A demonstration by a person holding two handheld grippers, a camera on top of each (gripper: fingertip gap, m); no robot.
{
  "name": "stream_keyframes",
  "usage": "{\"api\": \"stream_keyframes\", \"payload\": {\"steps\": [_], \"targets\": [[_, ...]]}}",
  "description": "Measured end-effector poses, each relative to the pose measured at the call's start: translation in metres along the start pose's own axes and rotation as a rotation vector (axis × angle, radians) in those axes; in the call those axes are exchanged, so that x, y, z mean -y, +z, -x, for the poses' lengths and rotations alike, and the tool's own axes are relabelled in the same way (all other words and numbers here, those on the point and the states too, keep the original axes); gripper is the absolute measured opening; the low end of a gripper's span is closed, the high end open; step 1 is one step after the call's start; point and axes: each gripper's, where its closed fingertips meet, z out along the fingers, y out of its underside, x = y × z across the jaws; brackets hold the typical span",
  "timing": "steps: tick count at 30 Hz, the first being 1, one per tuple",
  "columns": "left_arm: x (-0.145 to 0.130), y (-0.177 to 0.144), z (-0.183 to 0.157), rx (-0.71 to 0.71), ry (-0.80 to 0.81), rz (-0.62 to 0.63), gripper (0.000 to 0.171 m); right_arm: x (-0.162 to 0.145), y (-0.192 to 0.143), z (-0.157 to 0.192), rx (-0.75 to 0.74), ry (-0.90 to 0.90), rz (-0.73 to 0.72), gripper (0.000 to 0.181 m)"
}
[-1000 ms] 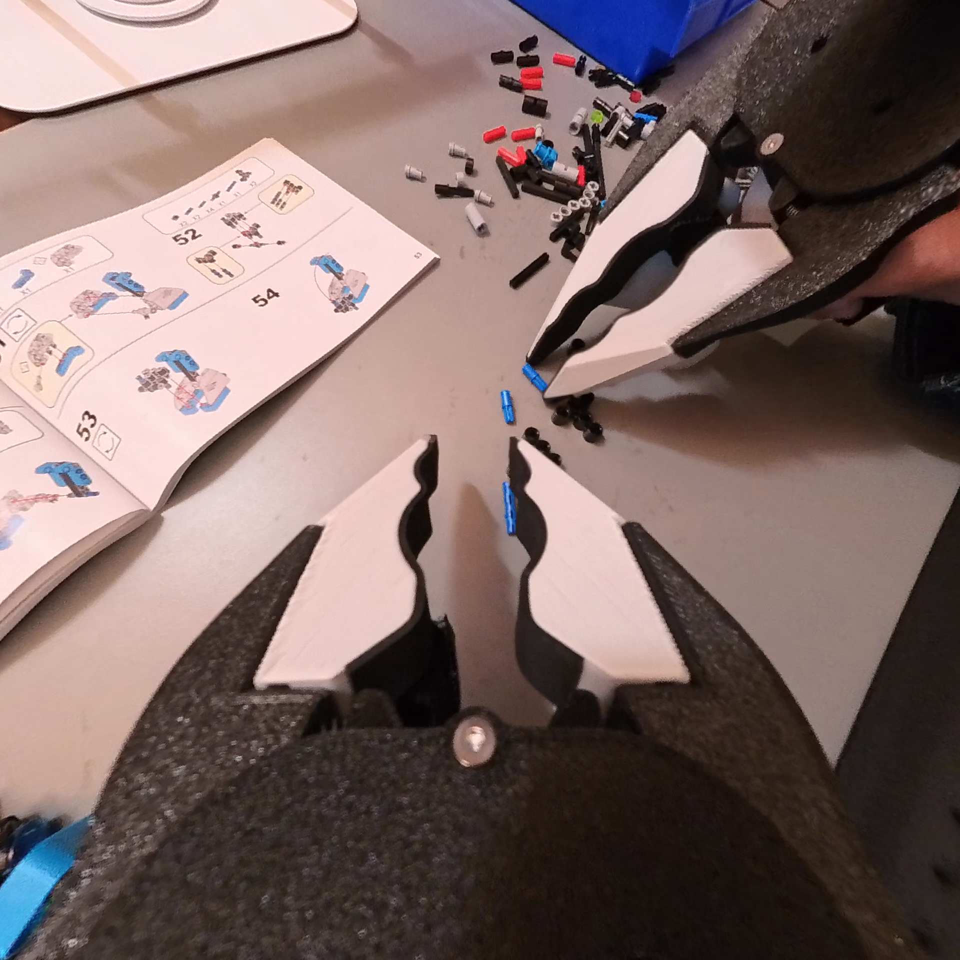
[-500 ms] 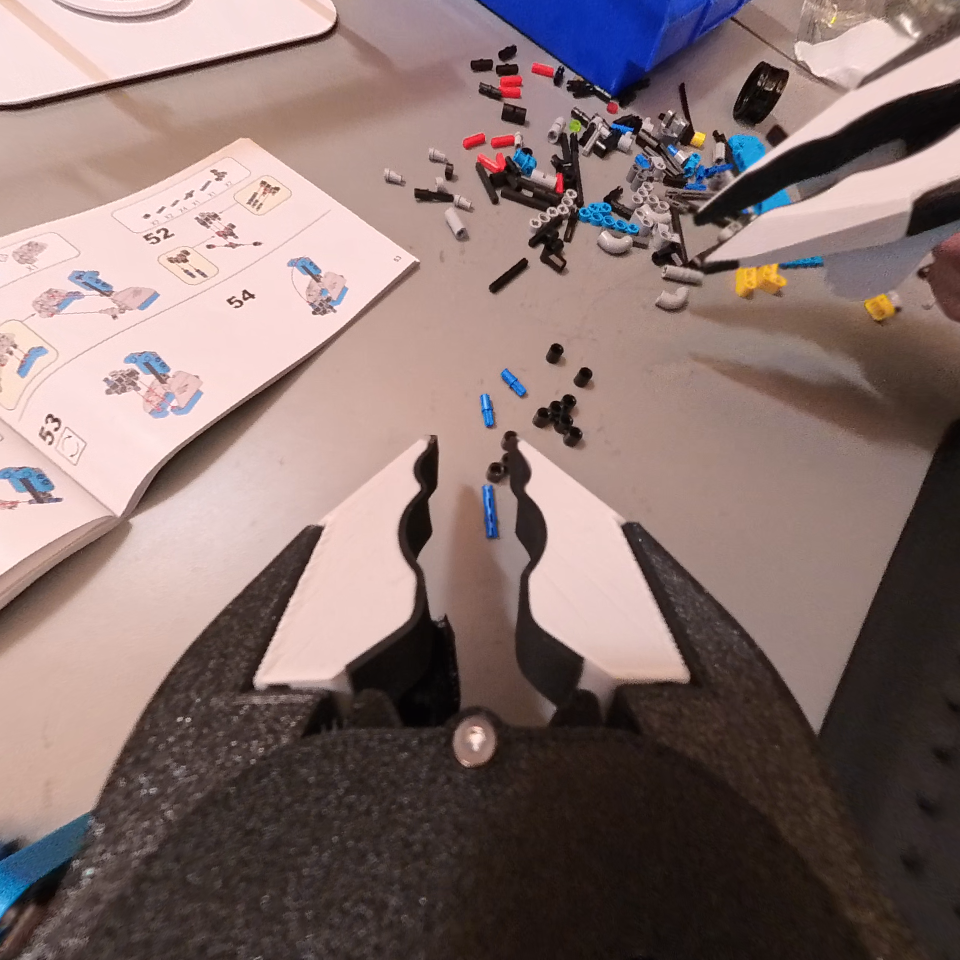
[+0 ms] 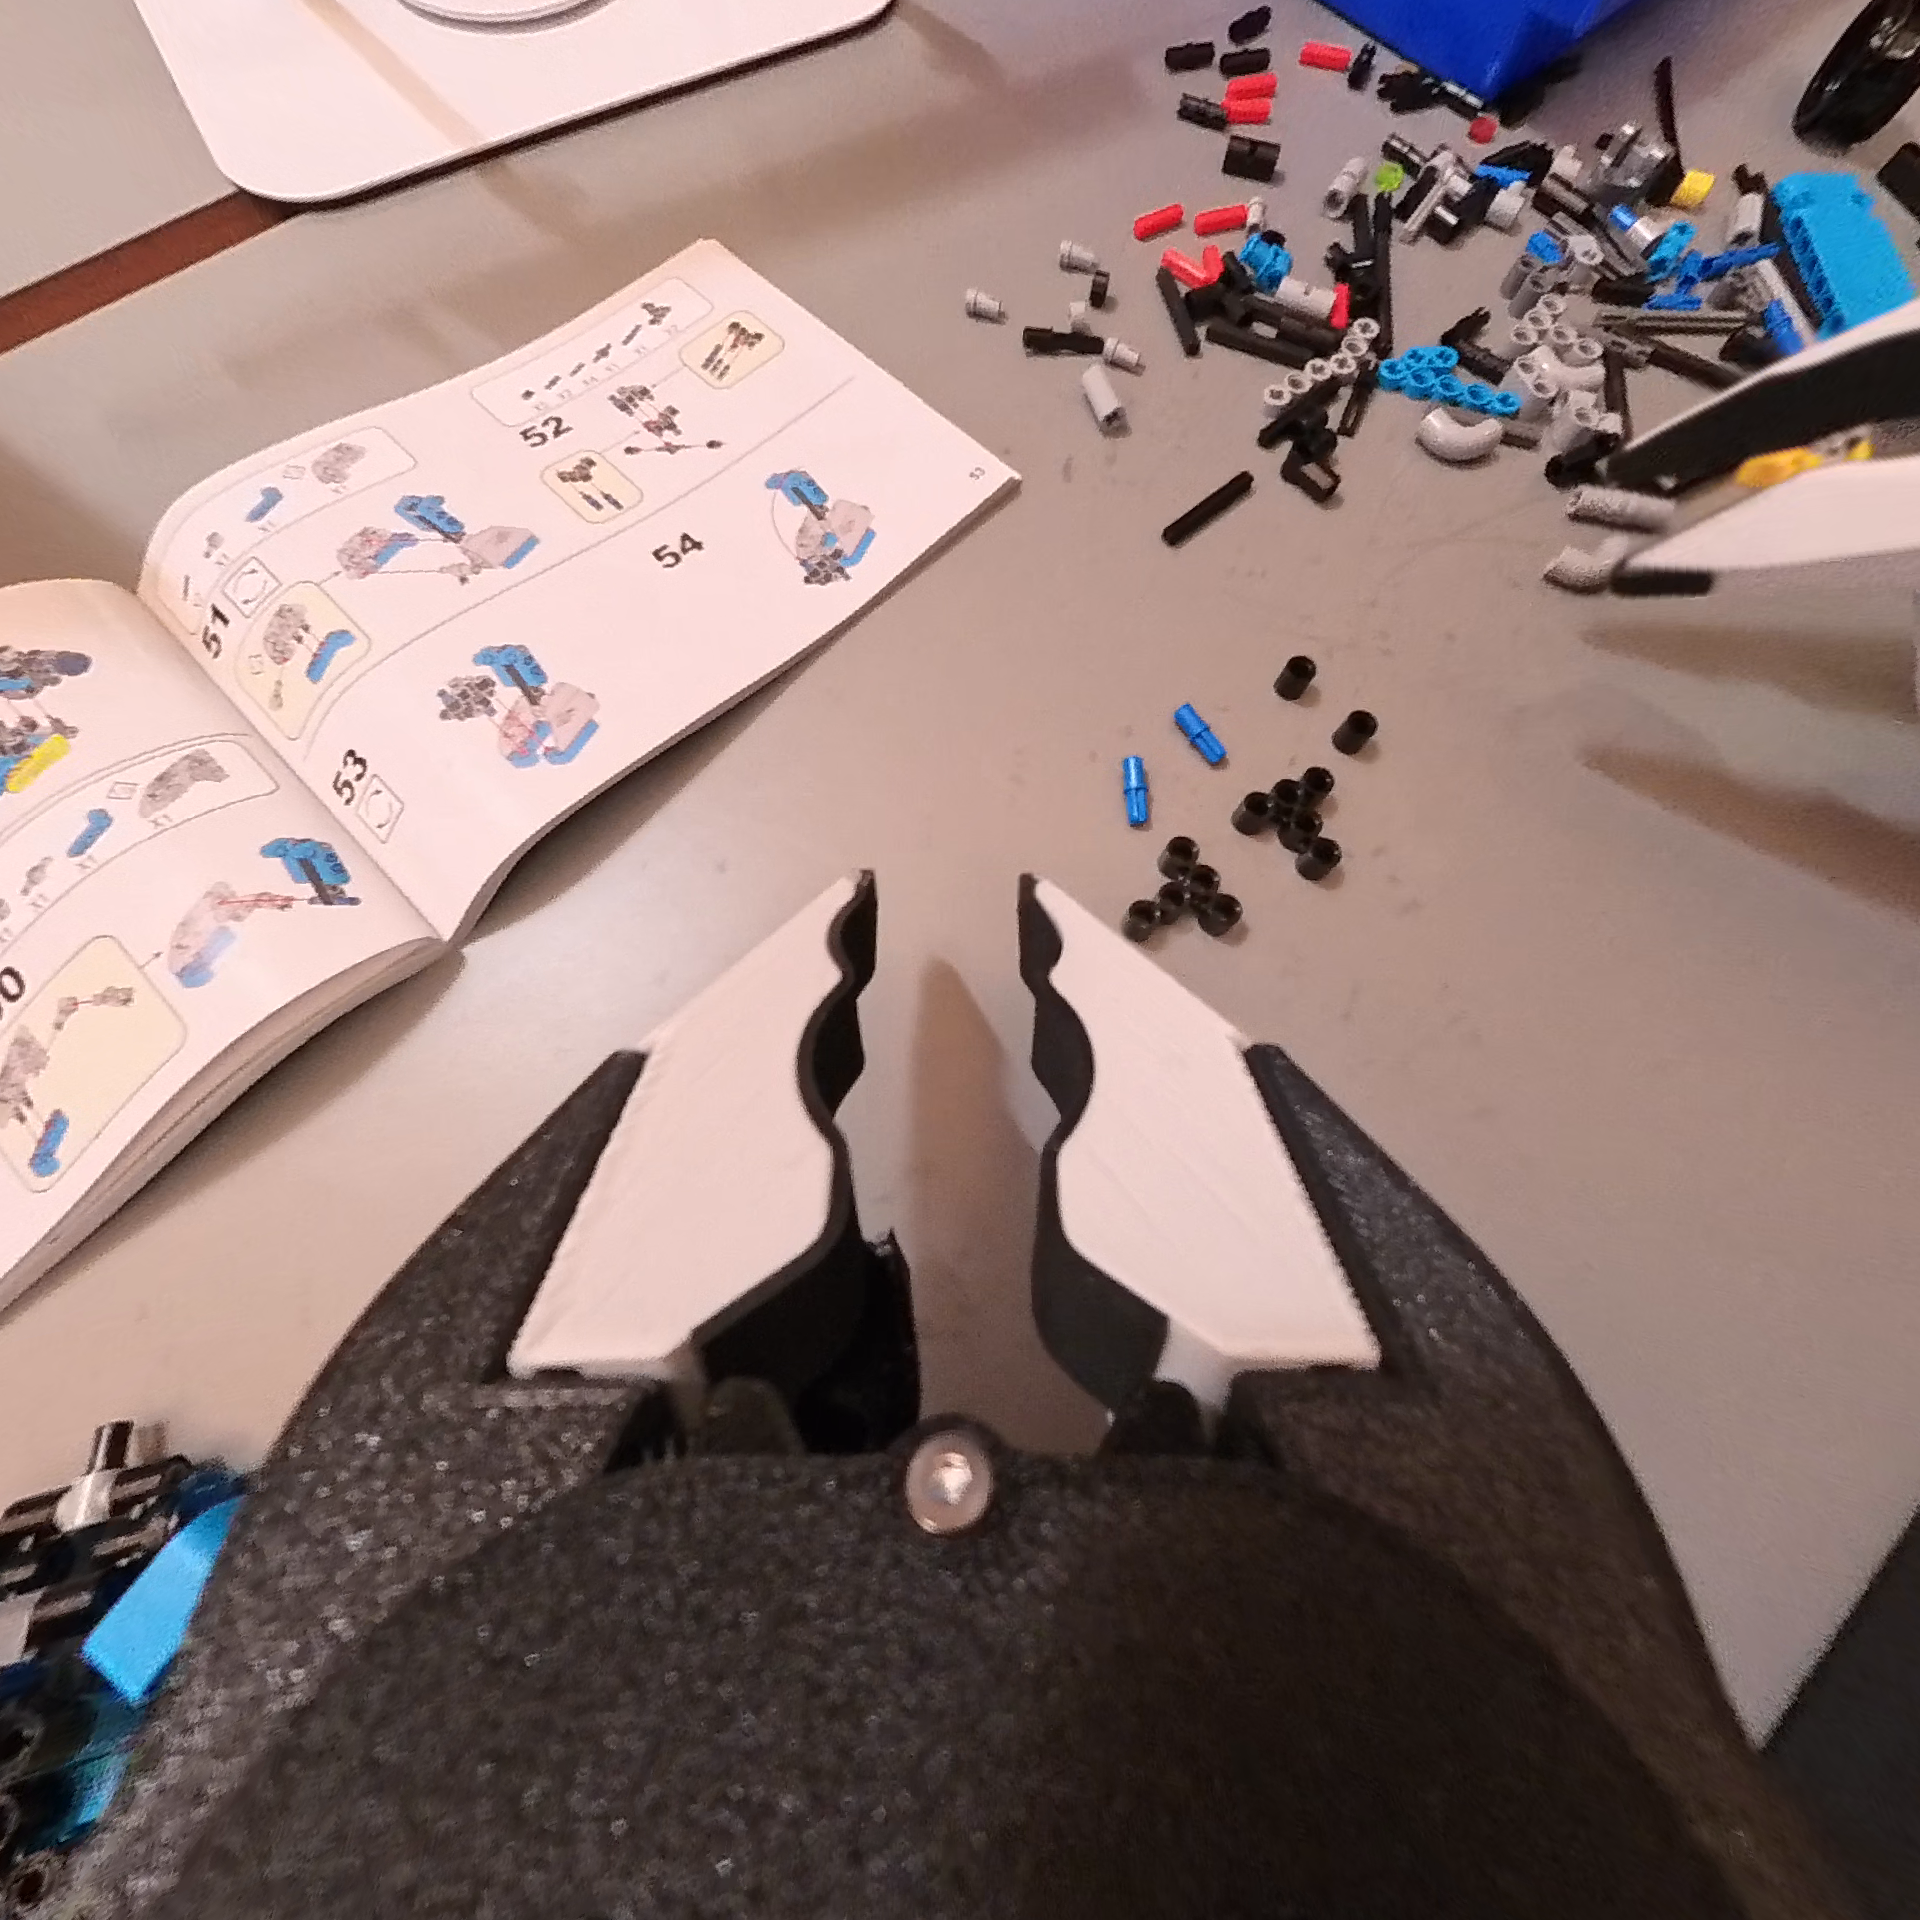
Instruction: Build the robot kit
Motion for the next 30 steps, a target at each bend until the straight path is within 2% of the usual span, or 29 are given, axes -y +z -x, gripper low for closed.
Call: {"api": "stream_keyframes", "payload": {"steps": [3, 8, 12, 17, 26, 30], "targets": [[0.000, 0.001, -0.002, -0.012, -0.014, -0.003, 0.027, -0.005, 0.007, 0.016, 0.068, -0.055, 0.033, 0.028], [0.000, 0.002, -0.006, -0.017, 0.011, 0.004, 0.027, -0.009, 0.009, 0.008, 0.014, -0.064, 0.059, 0.028], [0.000, 0.001, -0.010, -0.021, 0.031, 0.003, 0.027, 0.003, 0.007, -0.015, -0.043, -0.010, 0.029, 0.027], [0.000, 0.001, -0.010, -0.031, 0.023, 0.001, 0.027, 0.016, 0.014, -0.066, -0.192, -0.107, 0.110, 0.028], [-0.002, 0.002, -0.015, -0.058, 0.034, 0.013, 0.027, 0.036, 0.056, -0.103, -0.198, -0.142, 0.238, 0.027], [-0.002, 0.002, -0.017, -0.073, 0.029, 0.013, 0.027, 0.031, 0.056, -0.111, -0.182, -0.136, 0.277, 0.026]]}}
